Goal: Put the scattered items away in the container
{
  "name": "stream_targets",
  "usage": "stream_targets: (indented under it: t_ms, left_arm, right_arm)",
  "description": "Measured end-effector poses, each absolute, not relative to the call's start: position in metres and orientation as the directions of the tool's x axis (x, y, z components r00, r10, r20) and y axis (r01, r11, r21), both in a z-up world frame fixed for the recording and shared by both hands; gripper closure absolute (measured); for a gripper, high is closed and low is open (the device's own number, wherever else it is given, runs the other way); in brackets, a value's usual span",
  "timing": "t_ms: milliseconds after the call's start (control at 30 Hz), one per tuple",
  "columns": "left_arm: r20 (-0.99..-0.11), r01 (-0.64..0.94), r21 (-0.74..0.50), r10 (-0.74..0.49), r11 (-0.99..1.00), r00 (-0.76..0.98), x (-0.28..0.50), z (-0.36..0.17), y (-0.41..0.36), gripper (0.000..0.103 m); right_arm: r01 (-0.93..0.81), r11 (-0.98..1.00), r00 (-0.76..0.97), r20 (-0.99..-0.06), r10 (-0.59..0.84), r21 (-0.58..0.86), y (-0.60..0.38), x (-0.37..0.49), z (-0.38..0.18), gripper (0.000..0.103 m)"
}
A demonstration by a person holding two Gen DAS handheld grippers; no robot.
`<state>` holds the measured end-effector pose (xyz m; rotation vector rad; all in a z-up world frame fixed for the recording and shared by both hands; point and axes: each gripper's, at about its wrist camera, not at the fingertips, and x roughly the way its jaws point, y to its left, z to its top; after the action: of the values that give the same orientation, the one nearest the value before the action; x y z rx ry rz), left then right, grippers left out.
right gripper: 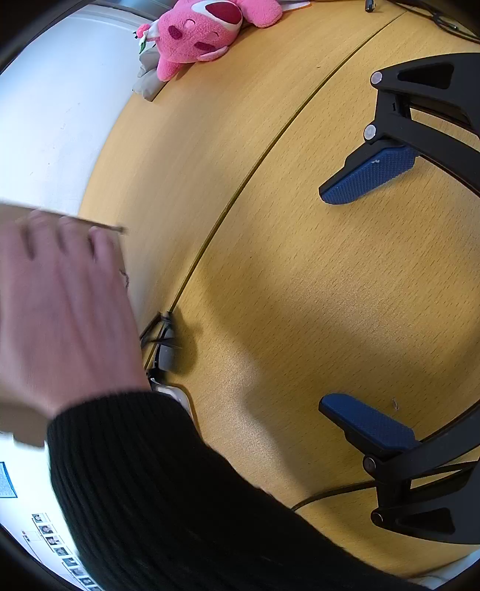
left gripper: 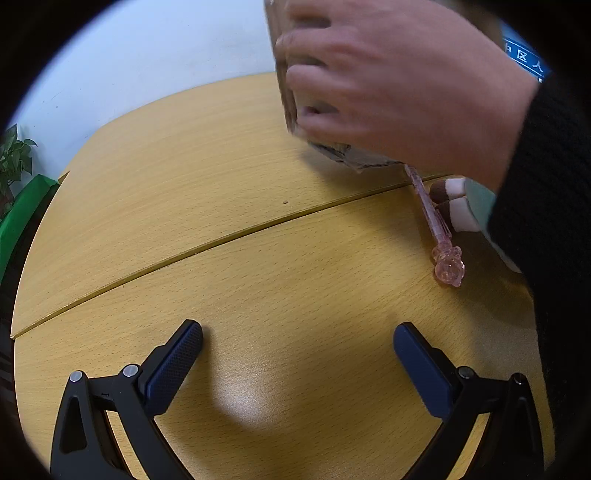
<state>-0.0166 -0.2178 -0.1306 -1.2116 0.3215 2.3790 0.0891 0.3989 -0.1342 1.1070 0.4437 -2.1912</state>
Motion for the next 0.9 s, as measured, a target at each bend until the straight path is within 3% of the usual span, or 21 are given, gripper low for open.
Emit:
stream_targets:
  t_ms: [900]
  left_arm:
    - [-0.81, -0.492, 0.004, 0.286, -0.871, -0.512, -0.0164, -0.1294, -0.2155, 0.0]
  right_arm:
    - [0.672, -0.74, -0.444, -0.808, -0.388, -0.014, 0.3992, 0.0891, -0.1344, 0.0]
